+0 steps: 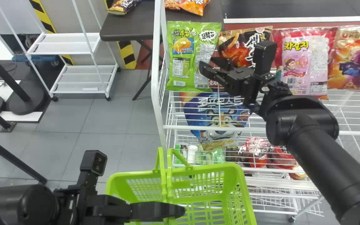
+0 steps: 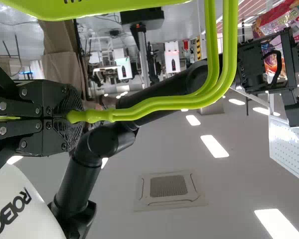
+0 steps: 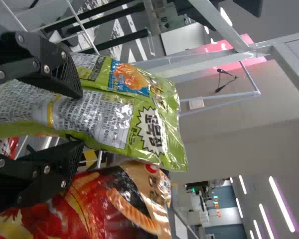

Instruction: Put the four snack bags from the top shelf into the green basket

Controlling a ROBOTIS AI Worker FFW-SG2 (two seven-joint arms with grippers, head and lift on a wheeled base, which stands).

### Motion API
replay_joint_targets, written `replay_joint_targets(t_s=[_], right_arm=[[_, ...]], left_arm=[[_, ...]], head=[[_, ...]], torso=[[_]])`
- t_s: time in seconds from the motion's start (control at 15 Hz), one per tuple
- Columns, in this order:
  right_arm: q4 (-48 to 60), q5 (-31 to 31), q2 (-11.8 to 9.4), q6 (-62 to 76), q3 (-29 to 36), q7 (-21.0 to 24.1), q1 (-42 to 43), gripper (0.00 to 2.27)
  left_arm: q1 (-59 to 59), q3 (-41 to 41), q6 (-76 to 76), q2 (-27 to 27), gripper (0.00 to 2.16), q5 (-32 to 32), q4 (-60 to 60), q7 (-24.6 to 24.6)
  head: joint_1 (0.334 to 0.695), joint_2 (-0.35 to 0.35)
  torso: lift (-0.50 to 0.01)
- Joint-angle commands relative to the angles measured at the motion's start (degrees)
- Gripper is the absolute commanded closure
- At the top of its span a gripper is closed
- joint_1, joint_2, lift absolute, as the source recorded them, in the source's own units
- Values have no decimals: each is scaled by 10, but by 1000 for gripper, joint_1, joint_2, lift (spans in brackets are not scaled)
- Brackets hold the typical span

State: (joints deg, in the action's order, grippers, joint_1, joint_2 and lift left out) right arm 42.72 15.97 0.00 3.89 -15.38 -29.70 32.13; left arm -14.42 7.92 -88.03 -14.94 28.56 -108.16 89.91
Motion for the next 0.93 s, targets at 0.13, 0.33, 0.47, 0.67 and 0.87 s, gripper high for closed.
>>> replay_joint_targets(t_s=[0.13, 0.33, 0.47, 0.67, 0.87], right_arm=[[11, -4, 1, 12, 0, 3, -11, 2250], [98, -18, 1, 19, -4, -2, -59, 2246], [161, -34, 1, 18, 1, 4, -90, 2250], [274, -53, 1, -47, 10, 14, -156, 2250], [448, -66, 1, -139, 55, 31, -257, 2250]], left_arm=[[0, 3, 0, 1, 2148, 0, 2, 7], [0, 6, 0, 0, 2145, 1, 2, 7], [0, 9, 0, 0, 2148, 1, 4, 7], [23, 27, -2, 0, 2145, -1, 15, 7], [51, 47, -5, 0, 2148, -2, 30, 7]], head=[[695, 92], [695, 107], [695, 122], [695, 134], [695, 155]], torso=[[0], [0], [0], [0], [0]])
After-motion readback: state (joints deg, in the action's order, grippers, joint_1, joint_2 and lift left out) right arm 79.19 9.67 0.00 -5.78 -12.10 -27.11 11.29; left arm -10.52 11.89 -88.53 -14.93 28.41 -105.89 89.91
